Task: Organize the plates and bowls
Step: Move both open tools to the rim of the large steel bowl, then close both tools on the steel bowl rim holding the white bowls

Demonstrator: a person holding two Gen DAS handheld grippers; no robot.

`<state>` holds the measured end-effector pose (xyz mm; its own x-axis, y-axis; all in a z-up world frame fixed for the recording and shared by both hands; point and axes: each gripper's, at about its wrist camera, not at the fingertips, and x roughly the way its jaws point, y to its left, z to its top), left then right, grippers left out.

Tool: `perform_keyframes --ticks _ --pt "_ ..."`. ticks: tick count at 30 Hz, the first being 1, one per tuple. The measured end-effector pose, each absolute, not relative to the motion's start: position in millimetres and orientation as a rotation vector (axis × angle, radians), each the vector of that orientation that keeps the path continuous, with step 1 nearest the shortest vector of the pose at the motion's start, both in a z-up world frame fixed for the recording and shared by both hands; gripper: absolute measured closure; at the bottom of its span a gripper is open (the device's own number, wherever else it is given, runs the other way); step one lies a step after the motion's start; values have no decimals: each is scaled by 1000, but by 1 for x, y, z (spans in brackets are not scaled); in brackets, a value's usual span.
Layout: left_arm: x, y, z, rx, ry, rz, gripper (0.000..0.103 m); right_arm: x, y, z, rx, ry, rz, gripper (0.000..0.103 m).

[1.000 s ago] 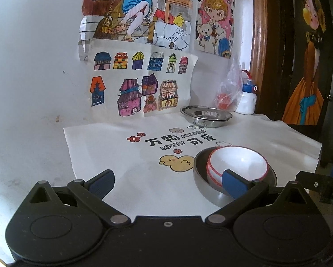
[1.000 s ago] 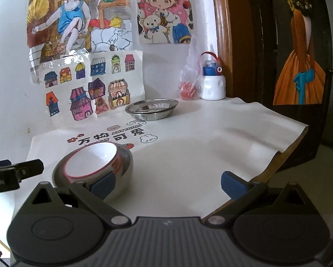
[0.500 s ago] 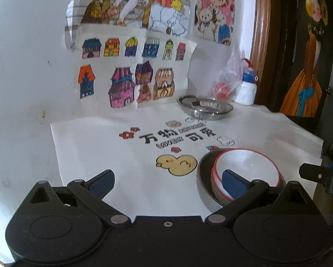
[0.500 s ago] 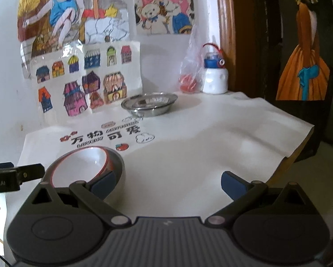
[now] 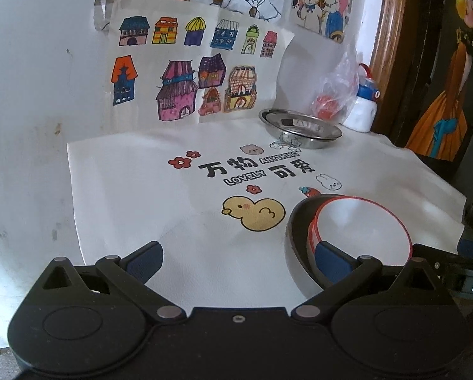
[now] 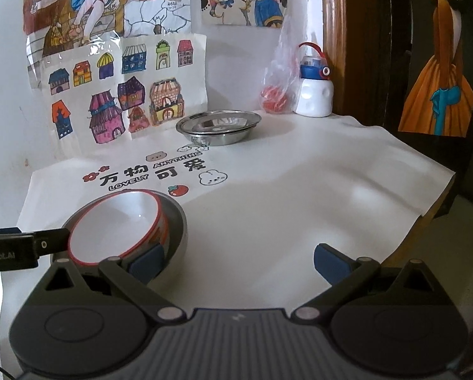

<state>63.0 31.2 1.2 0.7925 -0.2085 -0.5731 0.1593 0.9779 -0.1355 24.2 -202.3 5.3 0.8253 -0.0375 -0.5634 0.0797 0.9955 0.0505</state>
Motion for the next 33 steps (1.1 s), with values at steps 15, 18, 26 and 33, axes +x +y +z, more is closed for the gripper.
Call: perform_keyframes --ticks 15,18,26,33 --pt "71 29 -4 -83 673 -179 1 30 -202 3 81 610 -76 0" --pt "71 28 -5 -87 675 -170 1 31 -204 2 89 610 -77 0" --pt "76 27 -5 -122 691 -190 15 28 -206 2 140 611 -58 12" --pt "76 25 -4 -178 686 -244 46 26 -207 3 188 611 -16 28"
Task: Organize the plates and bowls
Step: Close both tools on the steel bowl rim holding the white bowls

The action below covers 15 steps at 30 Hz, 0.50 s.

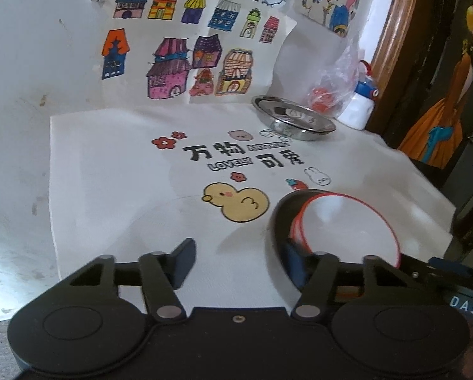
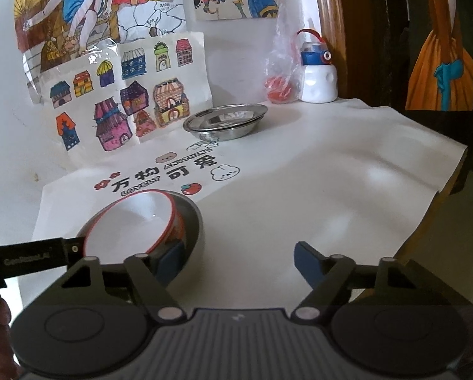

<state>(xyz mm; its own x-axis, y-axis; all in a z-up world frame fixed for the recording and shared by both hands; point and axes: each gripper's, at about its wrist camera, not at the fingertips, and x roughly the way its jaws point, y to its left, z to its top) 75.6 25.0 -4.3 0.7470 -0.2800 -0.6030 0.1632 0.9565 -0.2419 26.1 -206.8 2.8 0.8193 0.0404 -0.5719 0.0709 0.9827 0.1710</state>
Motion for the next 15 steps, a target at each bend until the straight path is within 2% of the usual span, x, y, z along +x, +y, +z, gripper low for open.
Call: perform_keyframes --ticks 1,8,10,15 --pt "75 24 -4 -179 684 -248 50 26 -207 3 195 610 -4 33" --pt "73 17 -1 -192 666 -282 77 25 -208 3 225 603 62 44" --pt "74 17 -2 -208 665 -291 84 25 -210 2 256 600 82 53" --pt "74 14 -1 -205 662 -297 90 24 -210 2 294 592 128 75"
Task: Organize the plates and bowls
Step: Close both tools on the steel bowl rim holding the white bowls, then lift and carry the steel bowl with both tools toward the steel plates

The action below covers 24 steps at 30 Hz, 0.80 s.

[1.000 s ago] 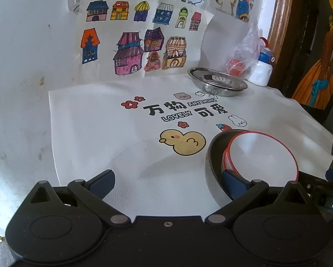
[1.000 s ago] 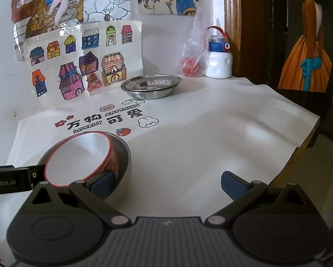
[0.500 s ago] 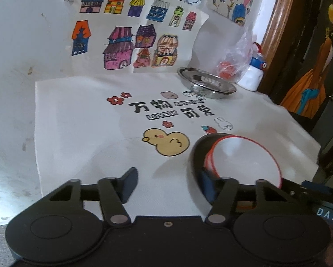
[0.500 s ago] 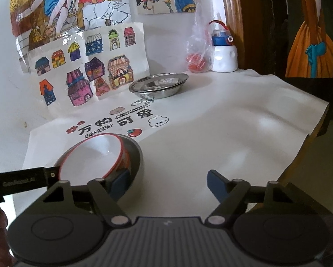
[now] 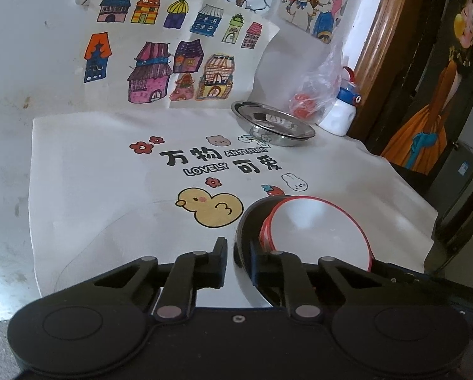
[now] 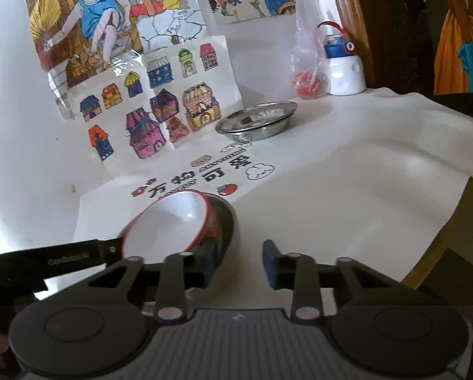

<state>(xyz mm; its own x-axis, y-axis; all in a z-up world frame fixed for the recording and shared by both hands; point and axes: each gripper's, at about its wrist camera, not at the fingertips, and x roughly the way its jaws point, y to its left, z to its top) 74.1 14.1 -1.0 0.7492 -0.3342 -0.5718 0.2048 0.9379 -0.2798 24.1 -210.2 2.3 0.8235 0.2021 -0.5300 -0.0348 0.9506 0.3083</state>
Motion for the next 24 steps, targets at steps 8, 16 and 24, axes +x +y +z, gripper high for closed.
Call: perform_keyframes --ticks 8,16,24 --pt "73 14 -2 -220 655 -300 93 27 -211 2 350 600 129 78" --pt "72 12 -2 -210 651 -287 94 30 -219 -5 476 614 143 86" --pt "71 9 -1 -209 648 -271 94 34 -203 1 395 623 76 84"
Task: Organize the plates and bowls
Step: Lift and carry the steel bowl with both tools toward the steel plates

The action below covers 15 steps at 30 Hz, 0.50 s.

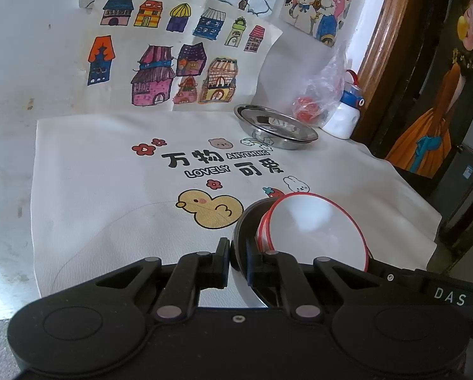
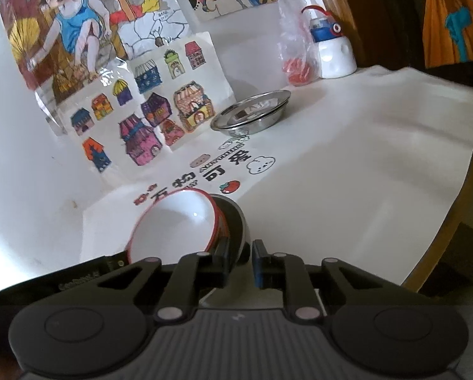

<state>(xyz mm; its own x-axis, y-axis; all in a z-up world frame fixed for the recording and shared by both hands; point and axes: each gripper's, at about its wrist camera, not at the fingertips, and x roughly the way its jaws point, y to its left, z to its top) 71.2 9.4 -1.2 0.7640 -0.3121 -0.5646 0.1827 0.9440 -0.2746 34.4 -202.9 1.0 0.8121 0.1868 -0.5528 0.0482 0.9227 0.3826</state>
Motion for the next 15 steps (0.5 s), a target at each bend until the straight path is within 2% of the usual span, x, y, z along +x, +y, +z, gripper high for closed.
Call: perform_keyframes --ticks 15 --pt "71 10 -1 -209 650 -273 94 39 -198 -1 409 639 43 88"
